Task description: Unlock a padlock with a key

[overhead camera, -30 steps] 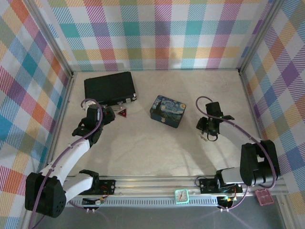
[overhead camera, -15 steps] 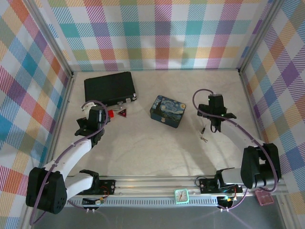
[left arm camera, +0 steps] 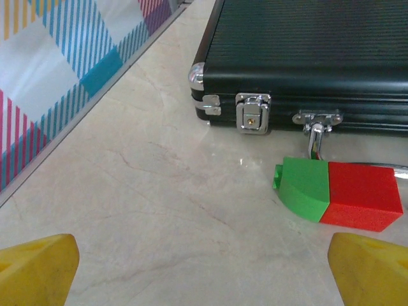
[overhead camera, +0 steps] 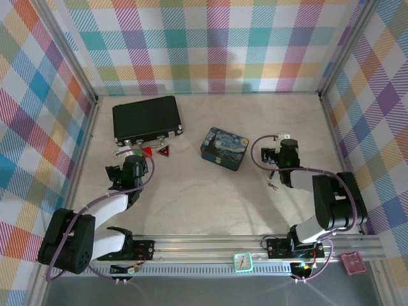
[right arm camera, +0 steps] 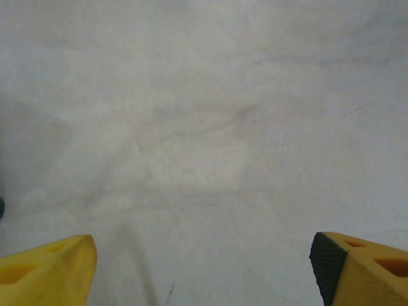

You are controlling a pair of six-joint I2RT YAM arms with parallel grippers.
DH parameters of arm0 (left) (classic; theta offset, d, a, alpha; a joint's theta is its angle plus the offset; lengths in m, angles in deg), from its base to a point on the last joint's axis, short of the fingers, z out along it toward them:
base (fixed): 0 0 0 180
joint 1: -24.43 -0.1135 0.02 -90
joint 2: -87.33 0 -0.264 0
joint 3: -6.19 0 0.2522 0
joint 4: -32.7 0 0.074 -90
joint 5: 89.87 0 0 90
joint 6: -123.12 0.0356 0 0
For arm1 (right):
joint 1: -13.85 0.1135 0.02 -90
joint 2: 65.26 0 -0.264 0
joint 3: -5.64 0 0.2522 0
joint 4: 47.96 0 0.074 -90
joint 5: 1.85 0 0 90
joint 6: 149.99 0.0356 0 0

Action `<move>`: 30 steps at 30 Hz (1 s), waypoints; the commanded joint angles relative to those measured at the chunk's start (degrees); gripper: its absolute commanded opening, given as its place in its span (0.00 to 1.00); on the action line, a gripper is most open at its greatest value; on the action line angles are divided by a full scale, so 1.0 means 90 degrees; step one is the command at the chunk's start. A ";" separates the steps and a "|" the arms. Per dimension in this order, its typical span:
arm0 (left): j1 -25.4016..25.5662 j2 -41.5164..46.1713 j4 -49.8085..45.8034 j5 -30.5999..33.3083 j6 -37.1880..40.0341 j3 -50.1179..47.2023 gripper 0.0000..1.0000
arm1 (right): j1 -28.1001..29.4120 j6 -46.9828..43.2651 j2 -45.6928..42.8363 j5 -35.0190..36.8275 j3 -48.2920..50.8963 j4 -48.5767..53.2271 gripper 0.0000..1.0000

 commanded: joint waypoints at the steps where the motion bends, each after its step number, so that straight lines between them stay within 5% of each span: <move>1: -0.0089 -0.0308 0.1383 -0.0091 0.0316 -0.0078 1.00 | -0.0458 0.0363 0.0020 -0.0749 0.0641 -0.1745 0.96; 2: -0.0091 -0.0421 0.1495 -0.0156 0.0359 -0.0037 1.00 | -0.0496 0.0418 0.0226 -0.0735 0.0786 -0.2333 0.98; 11: -0.0135 -0.1407 0.2188 -0.0872 0.0805 0.0402 1.00 | -0.0506 0.0382 0.0126 -0.0811 0.0632 -0.1830 0.99; 15: -0.0296 -0.2020 0.3487 -0.1242 0.0954 0.0114 1.00 | -0.0508 0.0376 0.0130 -0.0817 0.0641 -0.1853 0.99; 30: -0.0714 -0.2154 0.2069 -0.2165 0.0691 0.0855 1.00 | -0.0506 0.0367 0.0128 -0.0822 0.0640 -0.1849 0.99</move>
